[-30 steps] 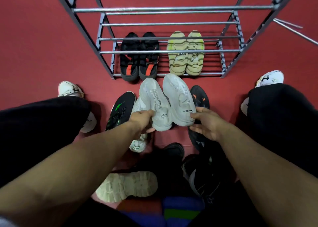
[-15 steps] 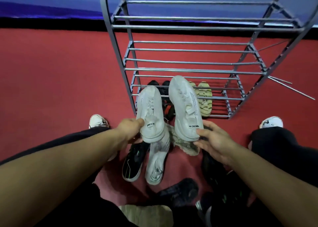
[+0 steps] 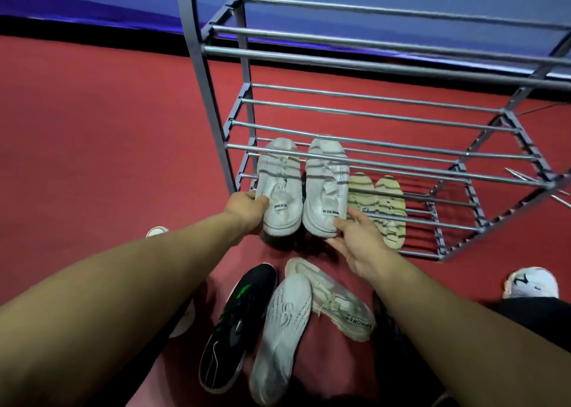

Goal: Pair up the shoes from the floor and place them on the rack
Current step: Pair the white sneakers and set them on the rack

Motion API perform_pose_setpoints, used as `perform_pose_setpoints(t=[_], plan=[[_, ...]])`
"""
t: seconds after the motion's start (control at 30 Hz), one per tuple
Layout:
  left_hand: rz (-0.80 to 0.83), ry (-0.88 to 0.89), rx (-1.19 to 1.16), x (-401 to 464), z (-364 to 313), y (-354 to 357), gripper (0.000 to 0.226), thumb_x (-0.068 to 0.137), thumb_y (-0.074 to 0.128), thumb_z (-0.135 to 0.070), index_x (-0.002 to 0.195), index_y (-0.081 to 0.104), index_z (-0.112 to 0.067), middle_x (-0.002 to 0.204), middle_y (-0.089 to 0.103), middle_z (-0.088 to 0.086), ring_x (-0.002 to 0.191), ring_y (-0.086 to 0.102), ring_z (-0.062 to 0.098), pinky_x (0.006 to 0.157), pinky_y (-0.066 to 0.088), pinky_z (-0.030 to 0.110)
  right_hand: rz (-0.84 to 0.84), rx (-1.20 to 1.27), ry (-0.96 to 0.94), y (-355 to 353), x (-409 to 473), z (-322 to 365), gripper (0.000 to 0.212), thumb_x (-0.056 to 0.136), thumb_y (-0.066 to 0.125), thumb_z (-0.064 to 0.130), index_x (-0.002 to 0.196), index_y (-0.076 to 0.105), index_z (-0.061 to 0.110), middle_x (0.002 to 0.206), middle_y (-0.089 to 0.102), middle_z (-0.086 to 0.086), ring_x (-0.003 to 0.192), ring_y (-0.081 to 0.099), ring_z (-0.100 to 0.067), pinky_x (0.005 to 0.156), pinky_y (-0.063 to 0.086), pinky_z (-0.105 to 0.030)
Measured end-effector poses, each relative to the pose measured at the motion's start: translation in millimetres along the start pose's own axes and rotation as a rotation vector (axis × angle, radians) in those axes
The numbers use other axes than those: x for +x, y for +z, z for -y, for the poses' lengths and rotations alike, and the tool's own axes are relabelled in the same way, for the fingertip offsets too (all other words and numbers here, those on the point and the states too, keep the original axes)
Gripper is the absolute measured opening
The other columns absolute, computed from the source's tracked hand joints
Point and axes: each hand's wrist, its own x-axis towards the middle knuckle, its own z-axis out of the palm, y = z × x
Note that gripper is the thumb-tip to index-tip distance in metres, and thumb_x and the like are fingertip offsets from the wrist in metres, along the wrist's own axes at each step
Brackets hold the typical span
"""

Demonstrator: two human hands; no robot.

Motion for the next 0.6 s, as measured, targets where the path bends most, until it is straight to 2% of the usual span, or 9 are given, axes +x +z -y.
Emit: perform_pose_setpoints(t=[0.13, 0.23, 0.3, 0.4, 0.43, 0.5, 0.53, 0.6], plan=[[0.0, 0.017, 0.065, 41, -18, -1, 0.022, 0.09, 0.052, -0.023, 0.087, 0.066, -0.005, 0.08, 0.063, 0.015, 0.066, 0.059, 0.028, 0.076, 0.058, 0.053, -0.012, -0.005, -0.005, 14, 34, 14, 0.045, 0.095, 0.053, 0.003, 0.137, 0.047, 0.018, 0.11, 0.067, -0.004, 0.098, 0.068, -0.019, 0.079, 0.057, -0.03], [-0.015, 0.018, 0.095, 64, -23, 0, 0.02, 0.092, 0.053, -0.021, 0.092, 0.064, -0.005, 0.075, 0.059, 0.013, 0.064, 0.055, 0.027, 0.076, 0.057, 0.054, -0.018, -0.041, 0.021, 21, 55, 17, 0.046, 0.095, 0.054, 0.007, 0.139, 0.045, 0.015, 0.125, 0.063, -0.008, 0.104, 0.066, -0.022, 0.074, 0.057, -0.028], [-0.036, 0.008, 0.151, 75, -20, 1, 0.026, 0.093, 0.054, -0.023, 0.102, 0.065, -0.001, 0.075, 0.06, 0.012, 0.068, 0.058, 0.029, 0.079, 0.059, 0.049, -0.036, -0.113, 0.02, 24, 66, 15, 0.044, 0.094, 0.055, 0.008, 0.137, 0.046, 0.014, 0.124, 0.063, -0.008, 0.104, 0.066, -0.023, 0.077, 0.058, -0.031], [-0.075, 0.041, 0.313, 82, -14, 2, 0.03, 0.092, 0.052, -0.029, 0.102, 0.066, -0.004, 0.074, 0.062, 0.01, 0.074, 0.062, 0.031, 0.075, 0.055, 0.036, -0.095, -0.278, -0.036, 26, 75, 9, 0.031, 0.092, 0.056, 0.011, 0.123, 0.056, 0.013, 0.101, 0.065, -0.003, 0.092, 0.066, -0.023, 0.082, 0.059, -0.039], [-0.093, 0.054, 0.381, 81, -13, 4, 0.03, 0.091, 0.05, -0.031, 0.102, 0.066, -0.008, 0.08, 0.066, 0.011, 0.078, 0.064, 0.032, 0.075, 0.054, 0.034, -0.108, -0.343, -0.056, 27, 76, 8, 0.026, 0.091, 0.056, 0.012, 0.117, 0.059, 0.012, 0.095, 0.065, -0.002, 0.087, 0.067, -0.024, 0.08, 0.06, -0.04], [-0.139, 0.081, 0.497, 78, -12, 6, 0.033, 0.09, 0.045, -0.034, 0.108, 0.067, -0.017, 0.097, 0.071, 0.01, 0.09, 0.067, 0.032, 0.079, 0.052, 0.032, -0.108, -0.407, -0.065, 27, 73, 7, 0.02, 0.091, 0.056, 0.016, 0.111, 0.06, 0.015, 0.095, 0.066, -0.003, 0.082, 0.067, -0.026, 0.07, 0.06, -0.036], [-0.161, 0.092, 0.537, 76, -11, 8, 0.036, 0.091, 0.042, -0.035, 0.112, 0.066, -0.02, 0.103, 0.071, 0.009, 0.095, 0.066, 0.033, 0.081, 0.05, 0.032, -0.095, -0.423, -0.063, 27, 70, 8, 0.025, 0.092, 0.056, 0.018, 0.117, 0.058, 0.016, 0.098, 0.065, -0.005, 0.078, 0.066, -0.025, 0.067, 0.059, -0.033], [-0.163, 0.095, 0.534, 69, -7, 10, 0.039, 0.093, 0.036, -0.037, 0.117, 0.063, -0.022, 0.109, 0.069, 0.008, 0.101, 0.064, 0.033, 0.082, 0.048, 0.031, -0.066, -0.451, -0.053, 24, 63, 10, 0.041, 0.093, 0.055, 0.025, 0.133, 0.049, 0.019, 0.105, 0.063, -0.006, 0.07, 0.061, -0.021, 0.072, 0.059, -0.035]])
